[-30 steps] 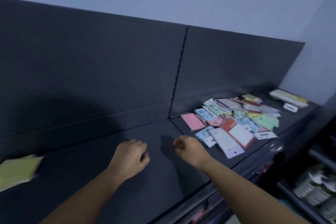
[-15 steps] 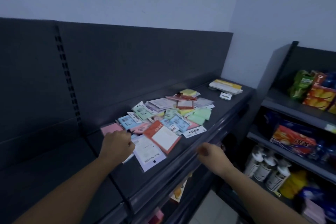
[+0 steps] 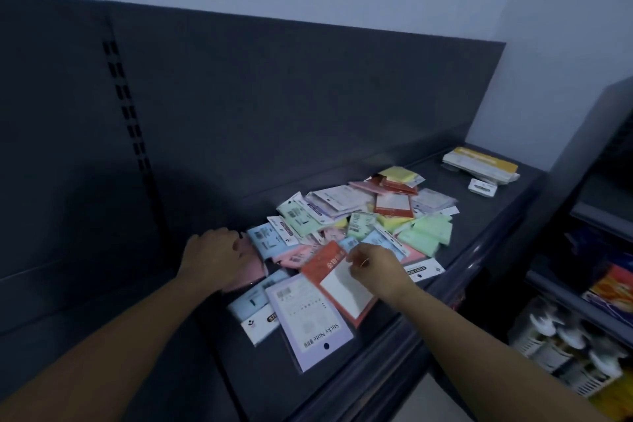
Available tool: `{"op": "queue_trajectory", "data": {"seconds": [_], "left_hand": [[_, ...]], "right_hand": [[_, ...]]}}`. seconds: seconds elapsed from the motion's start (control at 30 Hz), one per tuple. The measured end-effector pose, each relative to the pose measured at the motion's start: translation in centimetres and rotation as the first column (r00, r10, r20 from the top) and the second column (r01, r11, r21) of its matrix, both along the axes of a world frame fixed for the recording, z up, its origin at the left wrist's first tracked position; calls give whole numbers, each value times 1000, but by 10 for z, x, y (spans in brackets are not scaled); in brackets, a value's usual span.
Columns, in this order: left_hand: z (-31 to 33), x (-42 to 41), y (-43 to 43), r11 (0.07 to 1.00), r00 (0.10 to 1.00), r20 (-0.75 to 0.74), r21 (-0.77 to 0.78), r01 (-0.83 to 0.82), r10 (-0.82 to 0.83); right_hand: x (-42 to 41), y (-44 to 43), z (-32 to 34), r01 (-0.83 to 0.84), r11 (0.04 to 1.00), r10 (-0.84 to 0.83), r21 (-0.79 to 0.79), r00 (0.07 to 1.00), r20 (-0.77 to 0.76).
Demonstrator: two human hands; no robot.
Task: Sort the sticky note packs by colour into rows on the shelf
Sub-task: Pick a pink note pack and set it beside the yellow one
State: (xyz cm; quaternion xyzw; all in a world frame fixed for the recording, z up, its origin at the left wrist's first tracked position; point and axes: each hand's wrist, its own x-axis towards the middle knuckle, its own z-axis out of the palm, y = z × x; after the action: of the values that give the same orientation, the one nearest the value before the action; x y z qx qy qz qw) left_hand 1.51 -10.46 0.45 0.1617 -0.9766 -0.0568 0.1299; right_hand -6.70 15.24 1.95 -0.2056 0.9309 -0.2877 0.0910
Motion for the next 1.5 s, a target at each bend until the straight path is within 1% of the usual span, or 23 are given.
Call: {"op": "queue_trajectory", "data": {"seconds": [0.07, 0.2, 0.3, 0.37, 0.43, 0.5, 0.57, 0.6, 0.63, 0.7, 0.77, 0.87, 0.93, 0.97, 1.0, 1.07, 1.13, 1.23, 1.27, 1.33, 1.43, 1.5], "left_hand": [[-6, -2, -12, 1000, 999, 41, -9, -23, 24], [-18, 0, -27, 999, 992, 122, 12, -37, 35], [-21, 0, -32, 998, 980, 194, 36, -54, 46], [-24, -1, -34, 993, 963, 262, 79, -82, 59], [-26, 1, -34, 981, 945, 322, 157, -118, 62], [-27, 3, -33, 962, 930, 361, 226, -152, 62], [-24, 3, -30, 938, 925, 374, 292, -186, 67], [-23, 2, -28, 915, 925, 372, 342, -213, 76], [-21, 0, -25, 883, 926, 366, 398, -247, 94], [-21, -5, -18, 817, 920, 355, 473, -330, 166], [-23, -11, -10, 782, 902, 341, 472, -408, 265], [-25, -20, -1, 740, 858, 337, 441, -507, 387], [-24, -24, 0, 686, 838, 309, 481, -545, 449], [-24, -26, -1, 633, 838, 259, 559, -535, 479], [-23, -27, -2, 561, 835, 197, 658, -502, 514], [-21, -26, 1, 413, 795, 90, 816, -404, 600], [-17, -23, 4, 305, 735, 61, 884, -354, 675], [-9, -17, 3, 205, 657, 59, 925, -318, 752], [-5, -12, 1, 185, 641, 56, 935, -301, 765], [6, 0, -1, 172, 638, 45, 946, -274, 769], [20, 25, -2, 218, 637, 21, 930, -295, 771], [27, 47, -3, 216, 610, 11, 930, -297, 792]], "right_hand": [[-3, -21, -6, -69, 997, 71, 30, 997, -38], [-7, -53, -17, -197, 977, 210, 81, 958, -193], [-18, -70, -17, -210, 972, 230, 107, 941, -247], [-30, -77, -19, -195, 956, 256, 219, 920, -296], [-39, -82, -20, -166, 921, 279, 352, 913, -297], [-45, -84, -23, -159, 885, 299, 438, 915, -272], [-49, -87, -25, -185, 853, 342, 488, 905, -254], [-50, -89, -26, -197, 851, 351, 487, 902, -249], [-52, -90, -26, -202, 858, 347, 472, 906, -244], [-56, -92, -27, -204, 900, 300, 384, 931, -208], [-59, -93, -28, -199, 938, 246, 283, 959, -140], [-65, -89, -29, -193, 964, 215, 183, 971, -104], [-70, -89, -31, -171, 976, 183, 135, 980, -77], [-72, -89, -31, -172, 976, 180, 134, 982, -53], [-72, -90, -31, -178, 976, 180, 126, 984, -8], [-75, -90, -32, -193, 980, 189, 46, 978, 87], [-74, -88, -30, -165, 981, 180, -105, 972, 151], [-67, -84, -16, -108, 935, 193, -339, 954, 228], [-63, -83, -12, -98, 922, 192, -375, 956, 222], [-57, -86, -5, -94, 892, 174, -442, 974, 143], [-44, -99, 10, -134, 791, 137, -597, 990, -41], [-30, -112, 21, -204, 725, 148, -658, 979, -141]]}}
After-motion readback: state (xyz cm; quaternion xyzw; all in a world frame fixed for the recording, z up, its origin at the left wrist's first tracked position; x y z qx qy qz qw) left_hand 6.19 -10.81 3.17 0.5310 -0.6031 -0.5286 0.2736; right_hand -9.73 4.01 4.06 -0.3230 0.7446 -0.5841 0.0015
